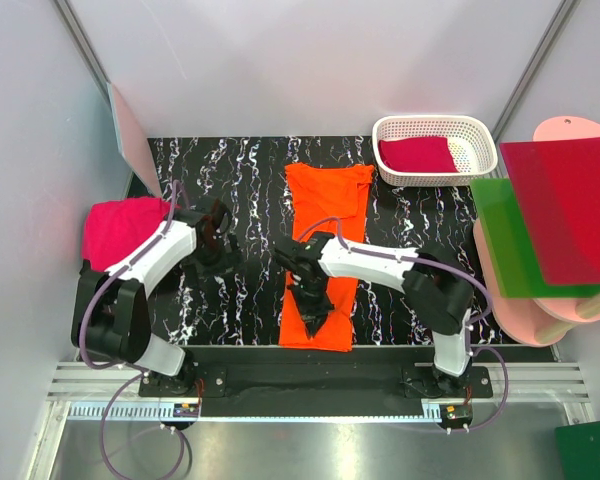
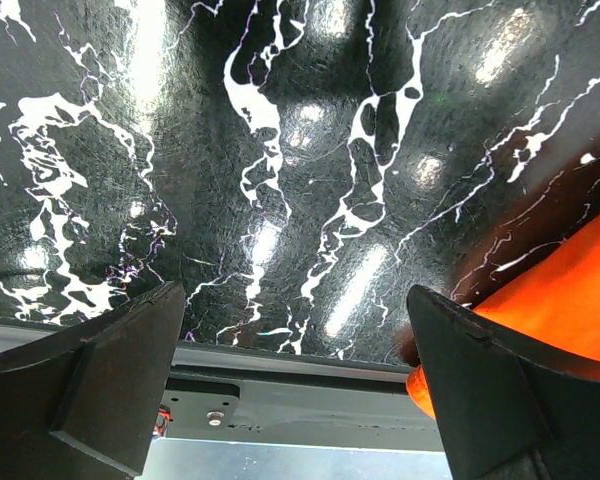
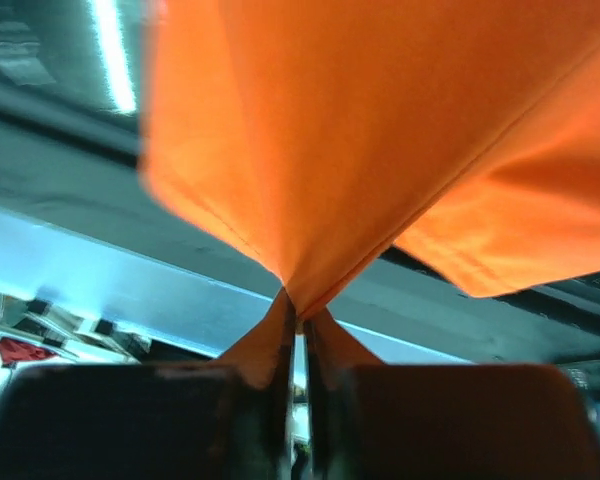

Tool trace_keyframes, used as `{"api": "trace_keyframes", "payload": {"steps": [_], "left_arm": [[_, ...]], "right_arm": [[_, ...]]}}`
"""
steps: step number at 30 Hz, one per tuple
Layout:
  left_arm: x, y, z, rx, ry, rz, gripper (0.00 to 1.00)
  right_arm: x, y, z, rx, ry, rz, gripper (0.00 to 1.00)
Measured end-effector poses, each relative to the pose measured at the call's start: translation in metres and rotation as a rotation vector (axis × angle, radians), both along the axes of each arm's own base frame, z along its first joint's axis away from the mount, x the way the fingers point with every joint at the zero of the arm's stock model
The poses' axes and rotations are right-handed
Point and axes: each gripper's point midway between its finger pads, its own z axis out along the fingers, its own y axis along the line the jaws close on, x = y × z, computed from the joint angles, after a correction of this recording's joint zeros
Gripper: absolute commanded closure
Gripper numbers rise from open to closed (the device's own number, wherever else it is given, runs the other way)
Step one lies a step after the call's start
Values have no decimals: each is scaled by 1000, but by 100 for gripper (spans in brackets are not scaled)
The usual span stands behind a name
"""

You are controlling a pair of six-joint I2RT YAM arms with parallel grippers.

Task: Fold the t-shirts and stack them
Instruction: Rotate the tshirt 90 degrees

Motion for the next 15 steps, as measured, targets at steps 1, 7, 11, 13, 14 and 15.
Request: {"api": "trace_keyframes", "payload": {"steps": [1, 7, 11, 13, 14, 15], "left_arm": [[0, 0, -1, 1, 3, 0, 1], [4, -1, 0, 2, 4, -8, 1], [9, -2, 1, 1, -2, -16, 1], [11, -2, 2, 1, -5, -22, 1], [13, -3, 4, 0, -10, -23, 1], [14, -3, 4, -1, -13, -25, 1]], "right_arm": [[-2, -5, -6, -30, 12, -1, 70], [-5, -38, -28, -238, 35, 20, 1], [33, -33, 3, -265, -154, 27, 4], [59, -26, 25, -235, -283, 7, 6], [72, -26, 37, -219, -346, -10, 7], [81, -29, 46, -211, -392, -28, 7]]}}
